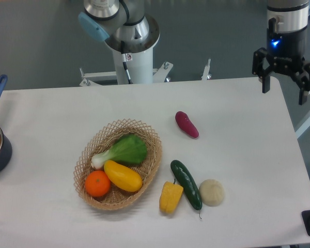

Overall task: Pick up the mango from the basket
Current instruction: 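Move the open gripper from its start pose toward the wicker basket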

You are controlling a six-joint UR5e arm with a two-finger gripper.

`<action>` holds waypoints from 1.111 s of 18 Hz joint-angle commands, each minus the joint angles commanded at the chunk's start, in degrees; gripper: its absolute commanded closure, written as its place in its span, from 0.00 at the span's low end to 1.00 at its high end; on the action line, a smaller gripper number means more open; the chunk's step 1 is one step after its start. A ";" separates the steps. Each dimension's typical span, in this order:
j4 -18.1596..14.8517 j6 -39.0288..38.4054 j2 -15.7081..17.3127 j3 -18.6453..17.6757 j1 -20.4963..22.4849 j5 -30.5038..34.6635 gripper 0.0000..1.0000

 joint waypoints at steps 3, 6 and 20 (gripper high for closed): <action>0.00 -0.09 0.00 -0.17 0.00 0.26 0.00; 0.09 -1.14 1.66 -2.27 -0.26 0.35 0.00; 3.78 -30.31 0.27 -8.26 -12.21 -1.23 0.00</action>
